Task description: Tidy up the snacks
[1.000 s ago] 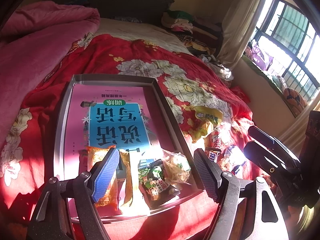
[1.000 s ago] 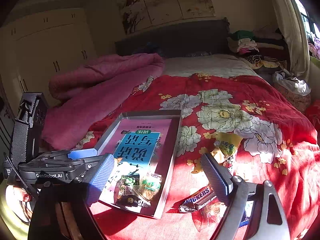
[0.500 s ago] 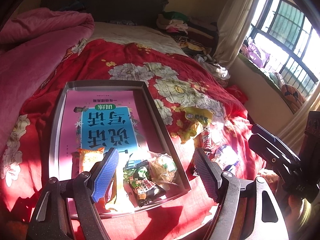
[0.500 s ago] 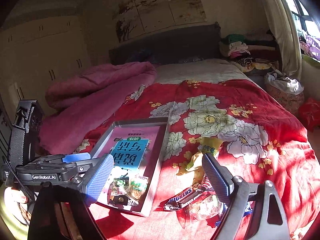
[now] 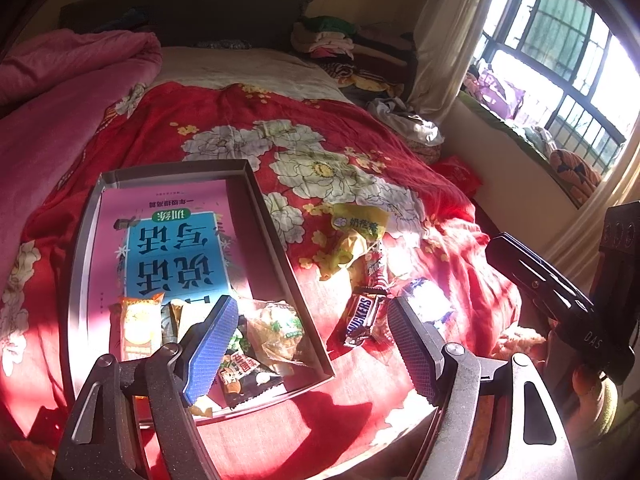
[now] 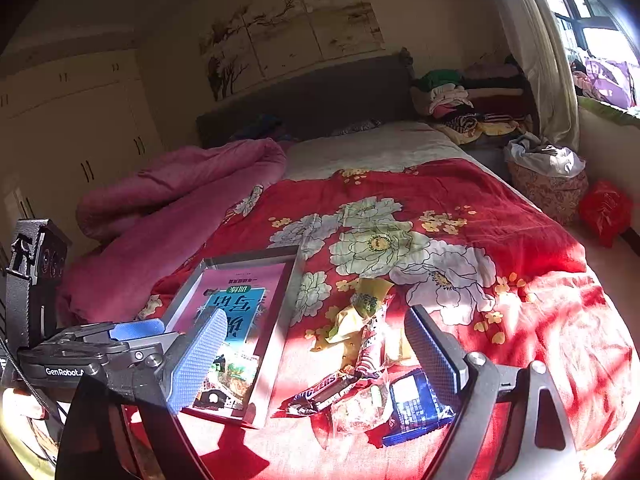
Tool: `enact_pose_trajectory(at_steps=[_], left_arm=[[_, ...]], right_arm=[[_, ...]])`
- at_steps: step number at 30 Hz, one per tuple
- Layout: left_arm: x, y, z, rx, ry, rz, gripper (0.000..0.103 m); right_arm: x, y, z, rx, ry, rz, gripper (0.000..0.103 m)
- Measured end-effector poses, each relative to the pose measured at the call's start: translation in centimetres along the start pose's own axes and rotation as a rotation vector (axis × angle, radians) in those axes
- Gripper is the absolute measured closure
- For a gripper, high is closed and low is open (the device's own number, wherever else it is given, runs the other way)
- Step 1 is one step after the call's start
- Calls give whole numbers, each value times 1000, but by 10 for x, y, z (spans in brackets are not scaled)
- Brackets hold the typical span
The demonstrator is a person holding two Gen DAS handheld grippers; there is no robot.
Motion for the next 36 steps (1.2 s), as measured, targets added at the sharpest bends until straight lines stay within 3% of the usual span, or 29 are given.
enact_pose_trajectory(at_steps=[15, 36], left_arm=[[-4, -33, -16, -4, 41, -32, 24], [12, -69, -47, 50, 82, -83, 24]], right_arm=[[-4, -45, 11, -60, -6, -61, 12], [-16, -75, 3, -23, 24, -79, 12]])
Point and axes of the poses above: each gripper's, at about its wrist camera, not at the fingertips, and z roughly against the way its jaws point, y to its left, x to its top, the point moved 6 cm from there along -z, roughly the way its jaws point, and after that the axes turned 7 degrees about z, right-handed, at the moved point
